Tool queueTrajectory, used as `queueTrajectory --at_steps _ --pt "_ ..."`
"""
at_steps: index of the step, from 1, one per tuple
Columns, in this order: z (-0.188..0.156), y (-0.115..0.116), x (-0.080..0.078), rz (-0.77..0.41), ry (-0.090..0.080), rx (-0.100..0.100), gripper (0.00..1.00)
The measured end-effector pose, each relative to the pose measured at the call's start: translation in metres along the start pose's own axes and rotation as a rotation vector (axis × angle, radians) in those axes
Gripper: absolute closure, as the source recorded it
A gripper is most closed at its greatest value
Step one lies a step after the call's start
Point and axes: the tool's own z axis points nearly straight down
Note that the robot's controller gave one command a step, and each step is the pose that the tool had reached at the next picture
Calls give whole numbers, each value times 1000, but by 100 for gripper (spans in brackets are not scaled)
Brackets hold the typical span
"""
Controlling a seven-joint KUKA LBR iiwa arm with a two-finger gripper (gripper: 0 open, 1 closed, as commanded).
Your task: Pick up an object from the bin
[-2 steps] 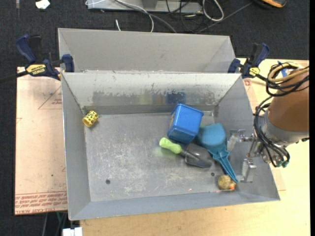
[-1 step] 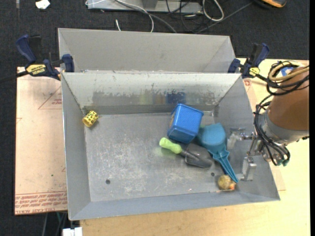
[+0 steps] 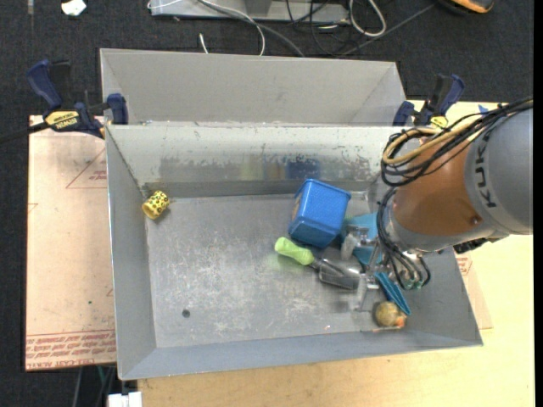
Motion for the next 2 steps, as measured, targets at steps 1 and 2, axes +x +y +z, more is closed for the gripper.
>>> queueTrajectory --at_steps 1,2 --pt "-39 72 -5 0 -14 -1 0" --pt "12 26 5 14 17 3 0"
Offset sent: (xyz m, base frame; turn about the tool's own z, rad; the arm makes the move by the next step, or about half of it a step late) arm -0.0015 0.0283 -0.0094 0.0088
